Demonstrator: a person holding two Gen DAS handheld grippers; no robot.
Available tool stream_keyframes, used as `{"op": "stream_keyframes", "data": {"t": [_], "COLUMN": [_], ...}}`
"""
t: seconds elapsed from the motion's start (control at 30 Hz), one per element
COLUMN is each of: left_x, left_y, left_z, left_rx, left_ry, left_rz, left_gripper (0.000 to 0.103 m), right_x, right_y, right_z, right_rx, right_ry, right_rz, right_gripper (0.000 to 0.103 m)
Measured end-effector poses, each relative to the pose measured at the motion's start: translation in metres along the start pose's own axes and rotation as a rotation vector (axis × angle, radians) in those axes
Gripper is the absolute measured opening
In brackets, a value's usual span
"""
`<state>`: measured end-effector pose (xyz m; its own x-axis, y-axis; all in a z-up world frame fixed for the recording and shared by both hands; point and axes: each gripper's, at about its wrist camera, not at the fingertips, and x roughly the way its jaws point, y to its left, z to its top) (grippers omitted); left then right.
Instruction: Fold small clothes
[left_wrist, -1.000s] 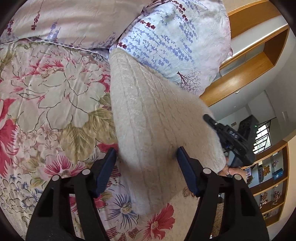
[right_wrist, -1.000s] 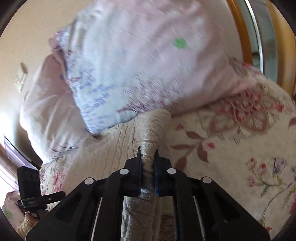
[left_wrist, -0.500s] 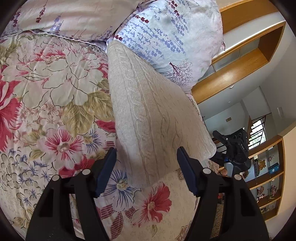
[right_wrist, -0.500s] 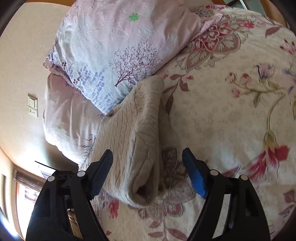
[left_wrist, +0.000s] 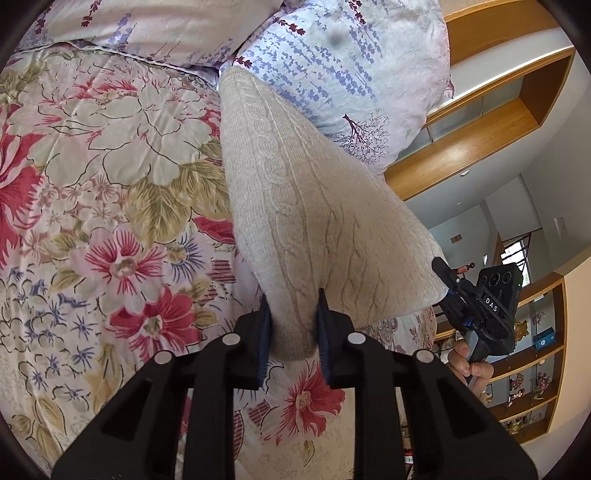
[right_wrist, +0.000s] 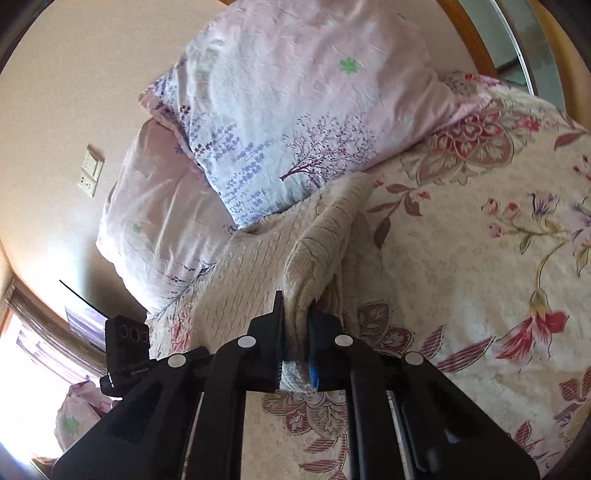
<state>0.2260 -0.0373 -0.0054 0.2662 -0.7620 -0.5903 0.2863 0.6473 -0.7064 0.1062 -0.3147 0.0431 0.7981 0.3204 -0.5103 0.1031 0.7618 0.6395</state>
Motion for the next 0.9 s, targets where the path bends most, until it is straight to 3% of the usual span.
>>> {"op": "stream_keyframes", "data": {"t": [0.17,0.5,0.53,0.6,0.67,0.7,0.73,0.9], "left_x": [-0.003,-0.001,0.000,-0.003,-0.009,-0.013,-0.017,-0.013], "left_y": [0.012,0.007,0.006,0.001,0.000,0.000,0.001,0.013], "left_z": [-0.006,-0.010,-0.009,-0.007,0.000,0.005,0.011,0.051], "left_rx": [-0.024,0.026,0.035,0.050,0.045,0.037,0.026,-0.079], "left_ry": [0.003,-0.009,-0.006,0.000,-0.024,-0.054,-0.078,-0.115], "left_rz": [-0.017,0.026,0.034,0.036,0.039,0.044,0.051,0.067], "left_gripper": [0.019,0.020,0.024,0.031,0.050,0.062,0.065,0.069], "right_x": [0.015,0.028,0.027,0.023,0.017,0.014,0.014,0.041], "right_y": [-0.015,-0.019,-0.018,-0.021,-0.027,-0.030,-0.033,-0.061], "right_z": [-0.014,-0.020,-0.019,-0.014,-0.002,0.004,0.013,0.048], "right_rx": [-0.016,-0.048,-0.050,-0.004,0.051,0.073,0.095,0.240], "right_ry": [0.067,0.091,0.096,0.110,0.087,0.068,0.054,0.072], "right_rz": [-0.119,-0.214,-0.217,-0.183,-0.148,-0.138,-0.130,-0.087], "right_gripper": [0.010,0.013,0.015,0.042,0.062,0.064,0.064,0.064]}}
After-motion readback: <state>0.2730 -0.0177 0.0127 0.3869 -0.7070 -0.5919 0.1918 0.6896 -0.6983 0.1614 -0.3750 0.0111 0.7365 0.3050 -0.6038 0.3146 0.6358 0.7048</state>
